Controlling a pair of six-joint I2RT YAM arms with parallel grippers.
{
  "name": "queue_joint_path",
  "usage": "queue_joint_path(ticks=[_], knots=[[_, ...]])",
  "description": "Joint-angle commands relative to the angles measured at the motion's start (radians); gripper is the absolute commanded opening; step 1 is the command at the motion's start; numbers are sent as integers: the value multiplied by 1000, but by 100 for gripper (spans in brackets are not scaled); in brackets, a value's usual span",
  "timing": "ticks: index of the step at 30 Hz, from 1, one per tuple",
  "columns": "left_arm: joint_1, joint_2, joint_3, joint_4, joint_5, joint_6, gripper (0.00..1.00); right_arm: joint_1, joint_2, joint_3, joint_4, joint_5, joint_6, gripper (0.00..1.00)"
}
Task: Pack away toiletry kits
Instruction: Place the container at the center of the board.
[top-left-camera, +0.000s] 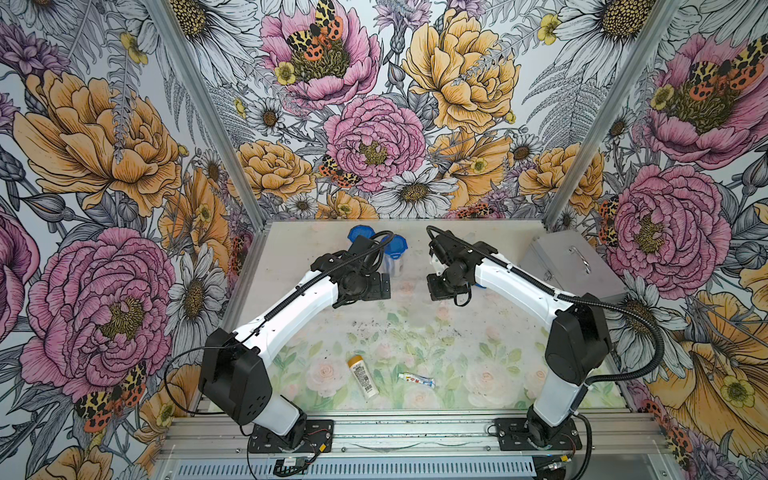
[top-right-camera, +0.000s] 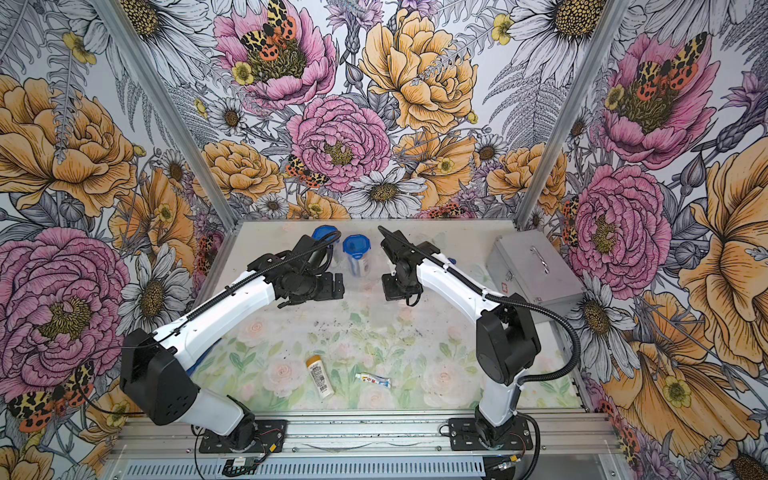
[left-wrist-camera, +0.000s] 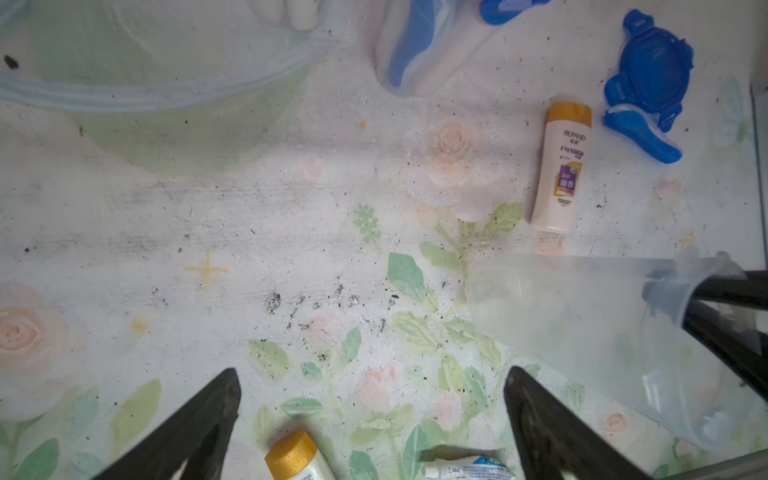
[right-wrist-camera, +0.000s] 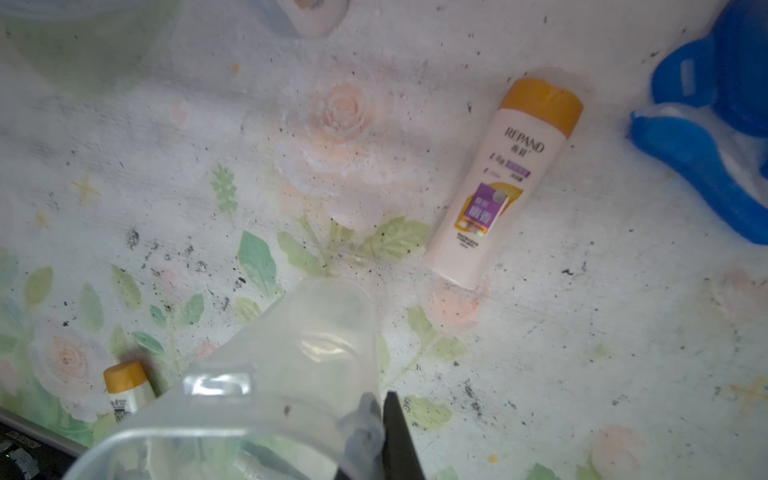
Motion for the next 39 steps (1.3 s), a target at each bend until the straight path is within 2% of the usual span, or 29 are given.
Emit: queue_joint_path(ticks=[1,9,18,25,31,33,36,39], knots=[[9,-52,-31,7,28,-39,98,17,27,39,-37,34,-25,2],[10,-52,-41,6,34,-32,99,38,55,57,-51,20,-27,17],[3,-76,-89,-47,26,-114,99,40,44,60,-56,29,-5,33],[3,-113,-151,-73,48,-125,99,46,30,62,-61,40,38,53],[-6,-152,-213,-75,77,-141,98,47,7,91,-91,70,85,64],[-25,-163,-232,-86,83,-168,98,51,-8,104,-91,77,71,66],[-103,-167,-246,-116,52,-234,98,61,-38,118,-90,85,19,69],[-175,-156,-258,-136,38,-347,98,61,-71,125,-89,67,-47,71]])
